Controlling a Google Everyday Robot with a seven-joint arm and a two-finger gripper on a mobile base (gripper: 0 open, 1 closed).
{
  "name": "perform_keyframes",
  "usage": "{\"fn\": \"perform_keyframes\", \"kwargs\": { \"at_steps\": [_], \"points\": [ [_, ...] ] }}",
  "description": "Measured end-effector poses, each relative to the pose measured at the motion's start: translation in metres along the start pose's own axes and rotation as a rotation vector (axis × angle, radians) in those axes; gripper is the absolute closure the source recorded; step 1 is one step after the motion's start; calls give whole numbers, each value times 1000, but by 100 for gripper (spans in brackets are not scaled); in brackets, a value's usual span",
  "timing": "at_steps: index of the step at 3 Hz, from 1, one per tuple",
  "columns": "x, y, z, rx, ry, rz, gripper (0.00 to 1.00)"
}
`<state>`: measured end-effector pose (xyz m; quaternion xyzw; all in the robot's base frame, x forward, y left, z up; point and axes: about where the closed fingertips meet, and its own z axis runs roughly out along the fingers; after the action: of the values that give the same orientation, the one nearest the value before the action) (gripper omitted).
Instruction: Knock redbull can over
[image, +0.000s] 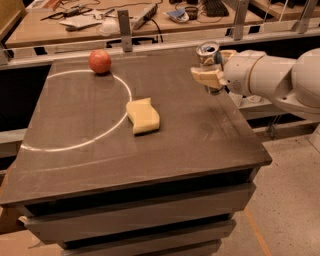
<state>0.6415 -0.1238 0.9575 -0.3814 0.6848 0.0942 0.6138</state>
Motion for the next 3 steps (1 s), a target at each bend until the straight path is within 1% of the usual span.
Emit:
{"fn": "perform_keyframes", "kwargs": {
  "at_steps": [1,2,3],
  "points": [
    [-39,5,-15,56,20,-303,100],
    [-52,11,-17,61,22,-422,100],
    [-52,11,-17,60,20,-409,100]
  ]
}}
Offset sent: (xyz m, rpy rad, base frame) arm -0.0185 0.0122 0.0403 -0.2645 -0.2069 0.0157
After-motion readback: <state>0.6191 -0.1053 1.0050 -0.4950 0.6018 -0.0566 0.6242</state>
